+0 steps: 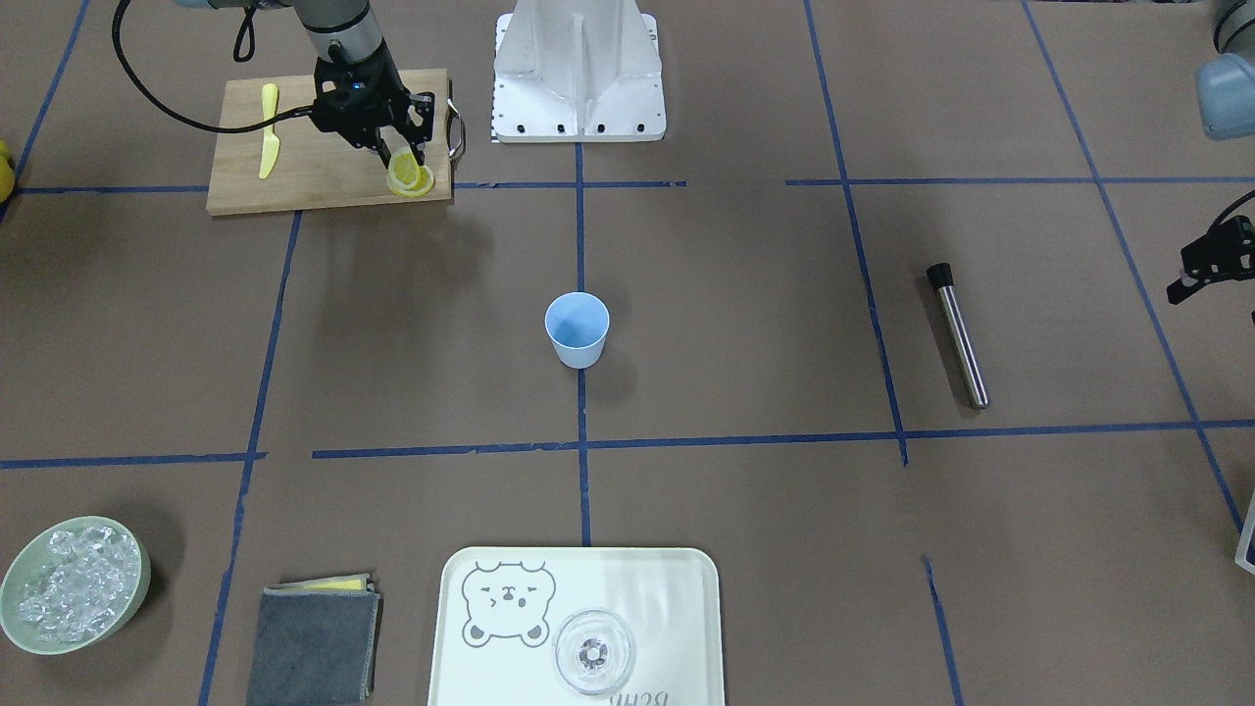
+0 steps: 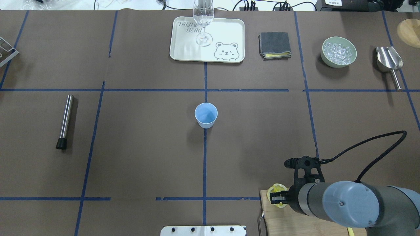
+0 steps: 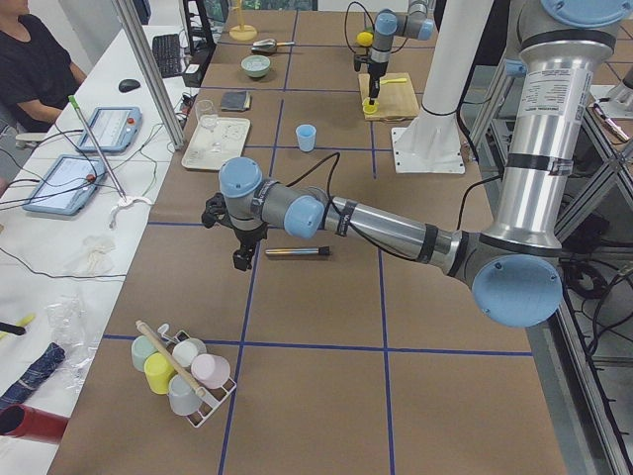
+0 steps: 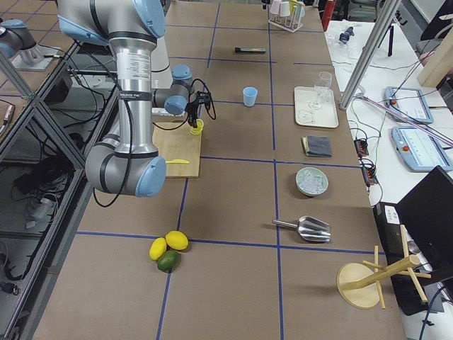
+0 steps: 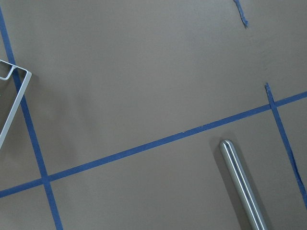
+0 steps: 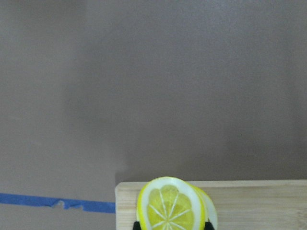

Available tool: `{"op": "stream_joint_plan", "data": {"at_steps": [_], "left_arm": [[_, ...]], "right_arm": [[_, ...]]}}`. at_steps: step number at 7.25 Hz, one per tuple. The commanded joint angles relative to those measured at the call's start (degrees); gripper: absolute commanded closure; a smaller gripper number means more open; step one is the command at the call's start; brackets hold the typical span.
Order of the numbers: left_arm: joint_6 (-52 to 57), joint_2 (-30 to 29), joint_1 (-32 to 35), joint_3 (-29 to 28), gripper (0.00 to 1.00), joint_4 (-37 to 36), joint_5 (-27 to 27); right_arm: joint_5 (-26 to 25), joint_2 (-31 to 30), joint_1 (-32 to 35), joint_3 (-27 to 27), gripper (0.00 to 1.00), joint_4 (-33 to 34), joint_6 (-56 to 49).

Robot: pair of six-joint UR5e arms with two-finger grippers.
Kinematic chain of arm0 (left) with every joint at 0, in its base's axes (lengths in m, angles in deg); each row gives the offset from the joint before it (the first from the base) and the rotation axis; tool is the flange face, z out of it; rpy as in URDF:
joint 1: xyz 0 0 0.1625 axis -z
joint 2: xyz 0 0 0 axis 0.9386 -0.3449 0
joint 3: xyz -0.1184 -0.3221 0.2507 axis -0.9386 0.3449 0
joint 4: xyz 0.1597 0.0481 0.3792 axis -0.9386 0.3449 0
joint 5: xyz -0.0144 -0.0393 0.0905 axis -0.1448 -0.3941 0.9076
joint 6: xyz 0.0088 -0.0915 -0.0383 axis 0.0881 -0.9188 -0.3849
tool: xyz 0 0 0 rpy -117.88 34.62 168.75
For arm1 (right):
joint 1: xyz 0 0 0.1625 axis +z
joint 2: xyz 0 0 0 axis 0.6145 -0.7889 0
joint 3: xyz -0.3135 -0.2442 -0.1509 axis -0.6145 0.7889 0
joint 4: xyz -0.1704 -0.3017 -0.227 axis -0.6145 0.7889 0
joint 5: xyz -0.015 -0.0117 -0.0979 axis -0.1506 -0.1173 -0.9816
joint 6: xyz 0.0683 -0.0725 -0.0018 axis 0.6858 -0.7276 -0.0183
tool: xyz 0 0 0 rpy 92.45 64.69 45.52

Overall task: Squeeze lemon into cup
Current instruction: 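Grasp one lemon slice with the right gripper and lift it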

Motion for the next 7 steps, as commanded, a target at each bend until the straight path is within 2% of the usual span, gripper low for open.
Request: {"op": "stream_joint_plan", "data": {"at_steps": [1, 3, 5, 7], "left_arm": [[-0.01, 0.00, 0.11, 0.07, 0.00, 0.00, 0.00], [-0.80, 0.00, 0.11, 0.16, 0.00, 0.00, -0.09], [-0.80, 0.00, -0.06, 0.16, 0.00, 0.00, -0.09], [-0.80, 0.00, 0.11, 0.25, 0.00, 0.00, -0.09]], "right_arm": [[-0.02, 0.08, 0.55, -0.46, 0.88, 0.00, 0.00], [-0.02, -0.10, 1.96, -2.20, 0.88, 2.18, 0.00], [0.06, 3.22, 3.01, -4.67, 0.87, 9.55, 0.00], [-0.02, 4.46, 3.19, -5.03, 0.87, 10.55, 0.00]]}}
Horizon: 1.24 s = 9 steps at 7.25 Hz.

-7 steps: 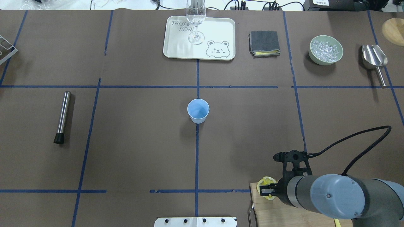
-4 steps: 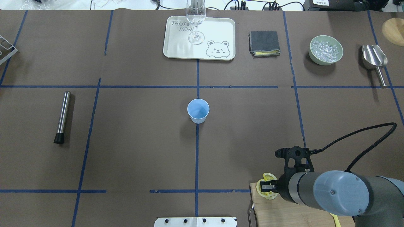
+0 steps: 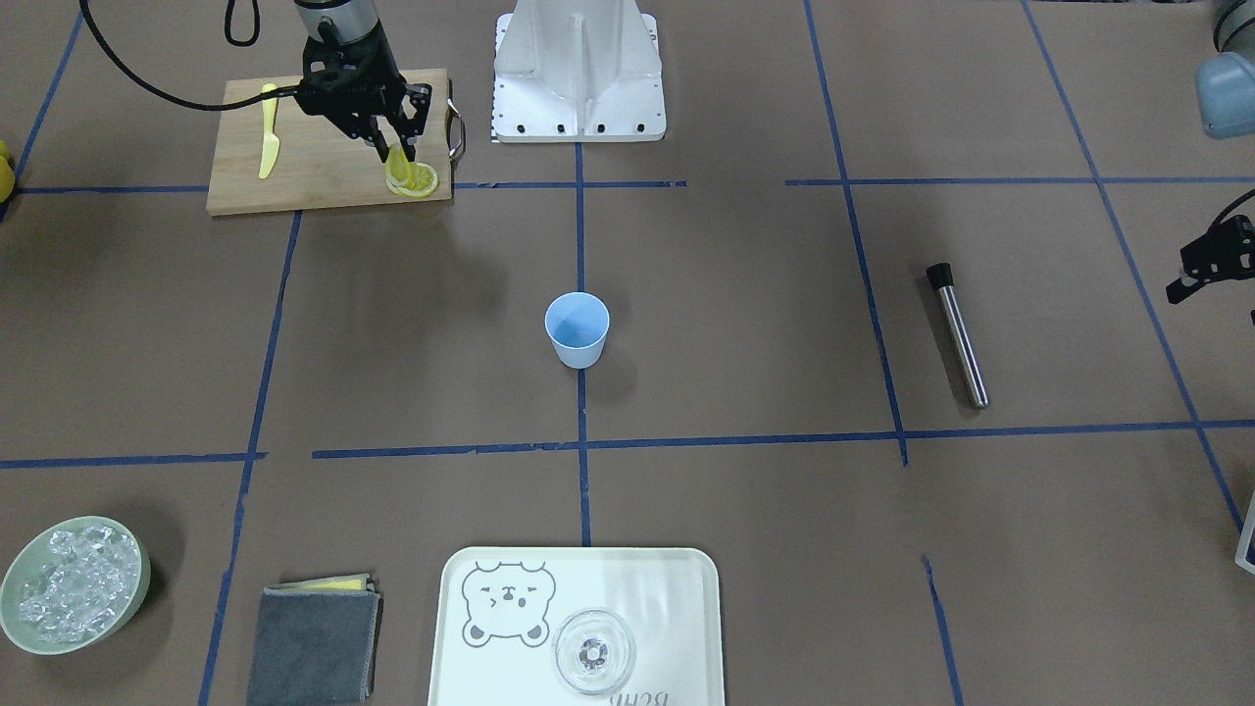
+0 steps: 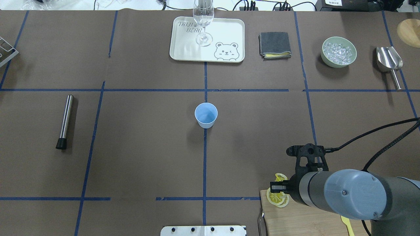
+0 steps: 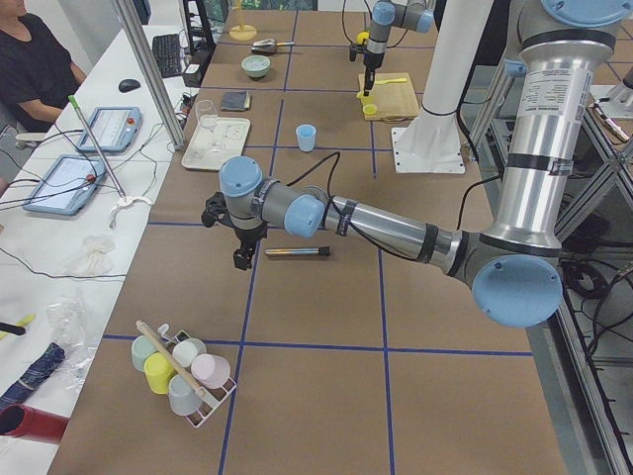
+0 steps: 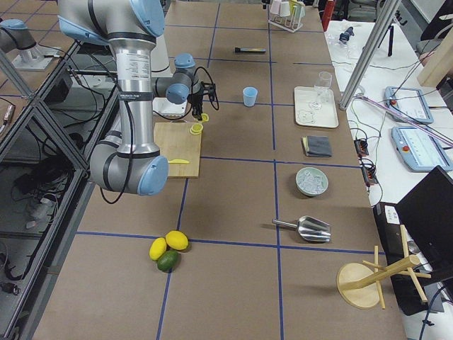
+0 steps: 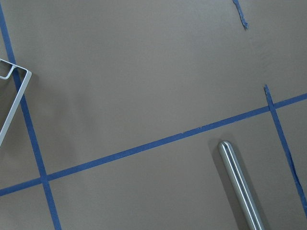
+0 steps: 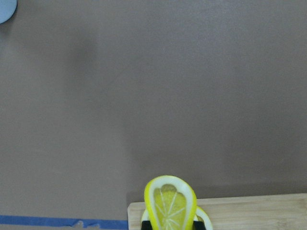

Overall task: Squeeze lemon into cup
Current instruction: 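Carry the lemon slice with the right gripper over the blue cup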

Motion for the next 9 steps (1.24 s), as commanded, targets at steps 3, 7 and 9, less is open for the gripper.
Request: {"op": "stream_joint_plan", "data": {"at_steps": [3, 7, 9], "left_arm": [[-0.10, 0.09, 0.04, 0.03, 0.00, 0.00, 0.00], [-0.01, 0.09, 0.04, -0.15, 0.00, 0.00, 0.00], [-0.10, 0.00, 0.04, -0.06, 0.00, 0.00, 0.00]], "right_arm": [[1.81, 12.59, 4.27, 0.13, 0.87, 10.63, -0.03], [1.73, 27.72, 11.38, 10.03, 0.86, 13.67, -0.65], [1.73, 33.01, 14.72, 16.11, 0.86, 13.06, -1.87]]}}
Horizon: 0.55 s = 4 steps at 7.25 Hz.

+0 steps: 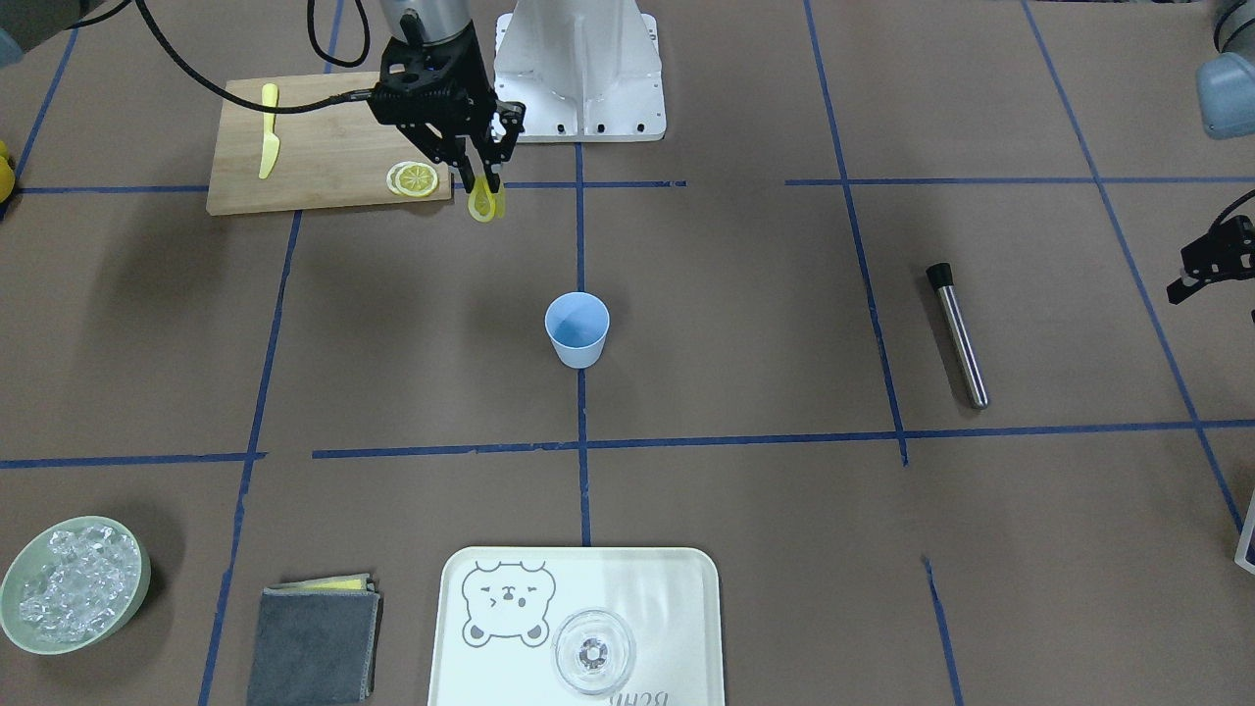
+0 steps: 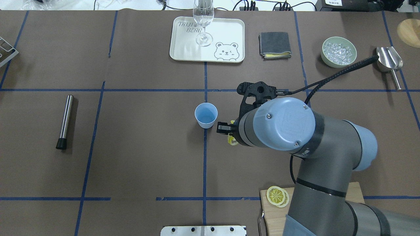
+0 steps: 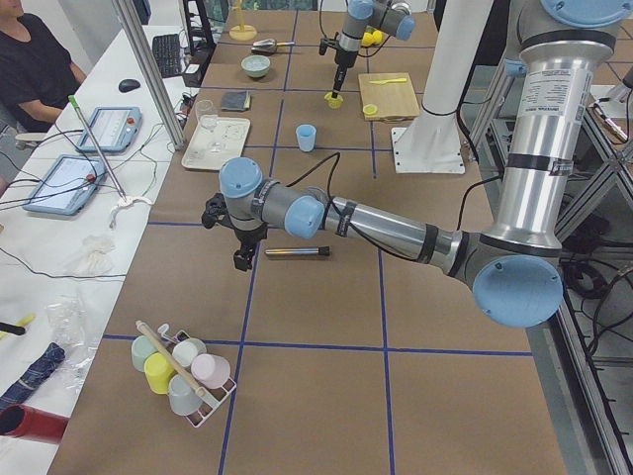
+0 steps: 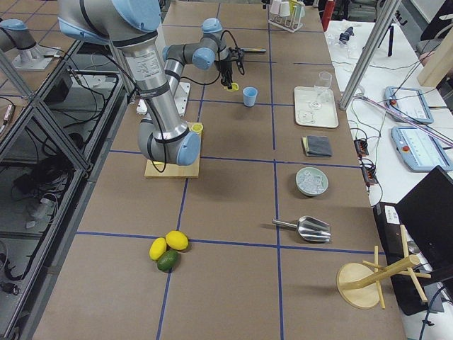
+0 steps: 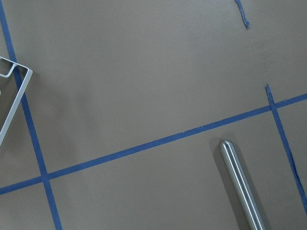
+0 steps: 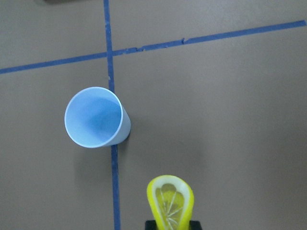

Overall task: Squeeze lemon into cup
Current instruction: 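Carry the lemon slice with the right gripper over the blue cup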

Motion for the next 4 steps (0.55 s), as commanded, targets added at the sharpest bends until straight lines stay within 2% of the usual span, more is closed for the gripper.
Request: {"op": "stream_joint_plan", "data": {"at_steps": [1, 2, 4], "left_arm": [[-0.03, 0.01, 0.00, 0.04, 0.00, 0.01, 0.00], [-0.03, 0.01, 0.00, 0.04, 0.00, 0.01, -0.87], [-0.03, -0.07, 0.00, 0.04, 0.00, -0.08, -2.11]], "right_arm": [[0.01, 7.98, 3.75, 8.34, 0.86, -0.35, -1.15], [0.01, 11.50, 4.63, 12.30, 0.86, -0.44, -1.16], [0.01, 12.51, 4.90, 20.04, 0.81, -8.66, -1.16]]}}
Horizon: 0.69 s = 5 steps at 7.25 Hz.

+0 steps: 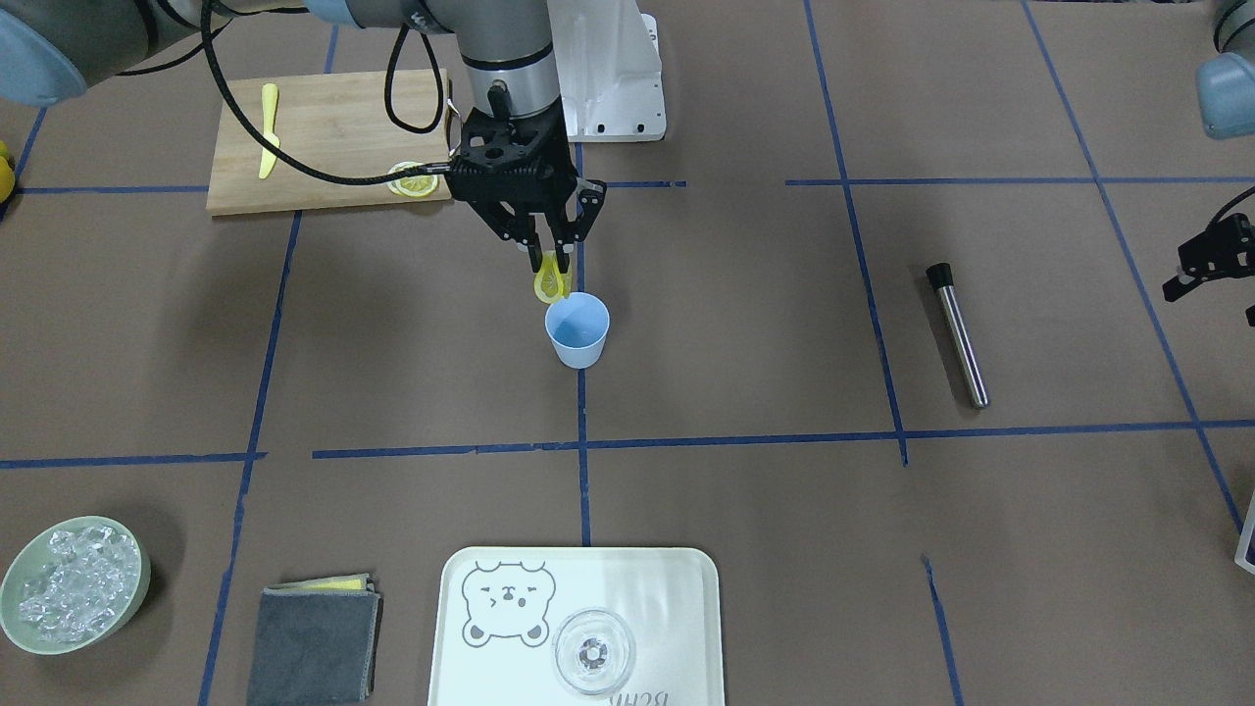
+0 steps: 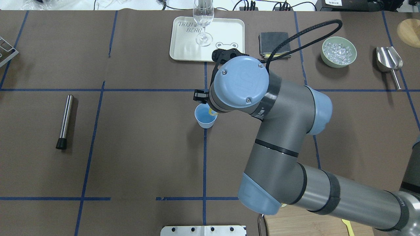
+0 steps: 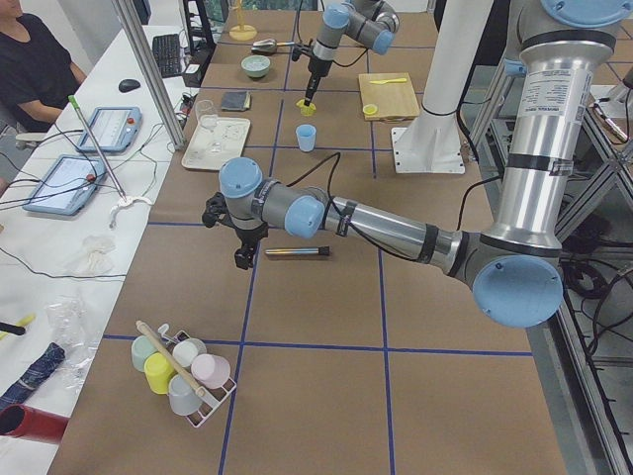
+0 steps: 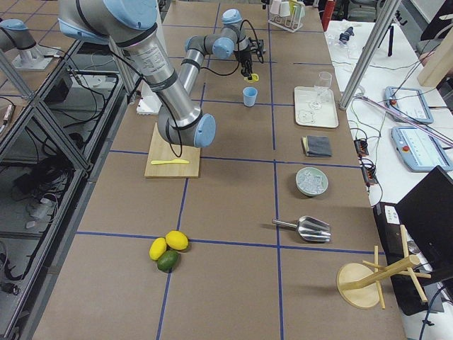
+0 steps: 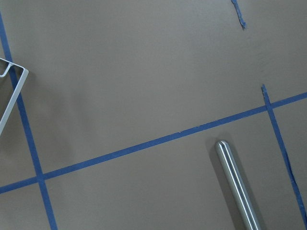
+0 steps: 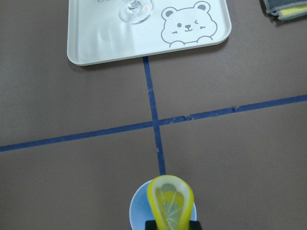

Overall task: Squeeze lemon into cup
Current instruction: 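Carry the lemon slice with the right gripper over the blue cup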

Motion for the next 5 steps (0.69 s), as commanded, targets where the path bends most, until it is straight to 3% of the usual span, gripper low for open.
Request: {"op": "stream_joint_plan", "data": {"at_steps": [1, 3, 5], "left_arm": [[-0.09, -0.07, 0.00, 0.09, 0.00, -0.03, -0.51], [-0.79, -0.15, 0.00, 0.18, 0.00, 0.05, -0.59], [-0.97, -0.24, 0.00, 0.53, 0.00, 0.05, -0.59]], "right_arm": [[0.70, 0.65, 0.21, 5.99, 0.79, -5.09, -0.03], [1.76, 0.47, 0.12, 6.09, 0.65, -5.01, -0.03], [2.02, -0.84, -0.49, 6.00, 0.59, -5.01, -0.12]]}}
